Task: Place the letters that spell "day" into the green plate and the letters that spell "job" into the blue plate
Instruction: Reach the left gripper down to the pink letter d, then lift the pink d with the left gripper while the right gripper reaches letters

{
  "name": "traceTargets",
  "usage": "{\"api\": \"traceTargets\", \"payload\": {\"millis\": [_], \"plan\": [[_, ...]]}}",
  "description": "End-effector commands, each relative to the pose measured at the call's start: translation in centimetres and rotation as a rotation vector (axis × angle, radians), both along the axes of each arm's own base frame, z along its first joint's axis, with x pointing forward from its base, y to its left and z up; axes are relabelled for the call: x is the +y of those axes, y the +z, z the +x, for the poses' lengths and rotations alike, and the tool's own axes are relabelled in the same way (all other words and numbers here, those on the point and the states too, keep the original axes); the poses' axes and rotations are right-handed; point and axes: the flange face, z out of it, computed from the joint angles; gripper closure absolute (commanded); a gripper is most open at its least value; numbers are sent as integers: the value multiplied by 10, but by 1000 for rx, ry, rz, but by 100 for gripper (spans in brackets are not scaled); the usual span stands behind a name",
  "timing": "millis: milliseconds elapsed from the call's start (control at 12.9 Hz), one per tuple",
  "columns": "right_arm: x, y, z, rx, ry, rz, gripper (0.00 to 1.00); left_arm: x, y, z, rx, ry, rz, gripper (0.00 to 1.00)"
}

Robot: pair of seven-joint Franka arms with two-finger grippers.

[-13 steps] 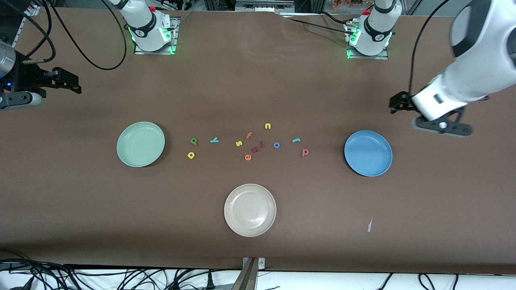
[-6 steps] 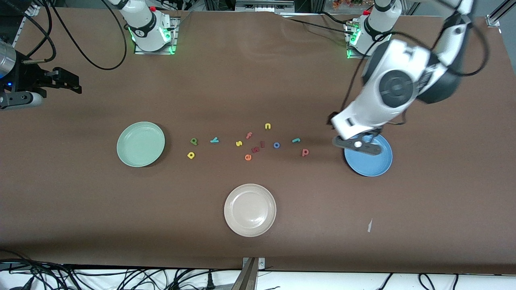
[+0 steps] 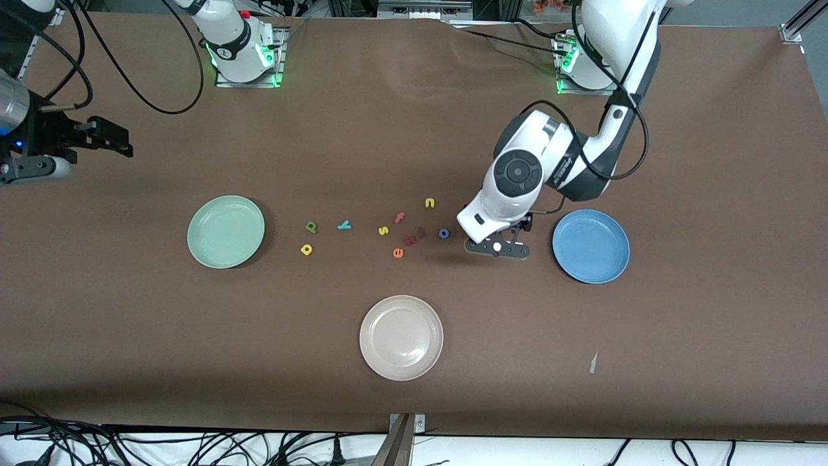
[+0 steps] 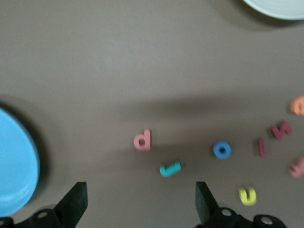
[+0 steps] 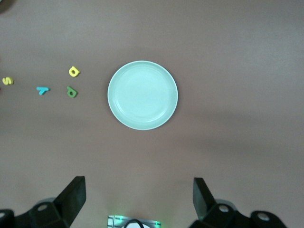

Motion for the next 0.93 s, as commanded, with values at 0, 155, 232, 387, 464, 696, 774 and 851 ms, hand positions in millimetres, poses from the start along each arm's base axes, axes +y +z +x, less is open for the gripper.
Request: {"api": "traceTargets", "payload": {"millis": [0, 155, 232, 387, 464, 696, 774, 851], "plan": [[22, -19, 27, -13, -42, 18, 0, 7, -27, 17, -10, 28, -13, 1], [49, -25, 50, -23, -54, 53, 0, 3, -61, 12, -10, 19, -13, 19], [64, -28, 56, -19, -63, 51, 0, 1, -74, 6, -6, 13, -11, 27], [89, -34, 57, -10, -76, 46, 0, 7, -84, 1, 10, 18, -1, 35], [99, -38, 57, -8, -79, 43, 0, 8, -86, 0, 12, 17, 2, 36], [152, -72, 62, -17, -43, 58, 0, 8, -97, -6, 13, 16, 3, 35], [151, -94, 61, -20, -62, 57, 0, 12, -104, -10, 4, 19, -2, 35], [152, -115, 60, -23, -57, 61, 0, 14, -111, -15, -13, 34, -11, 35]]}}
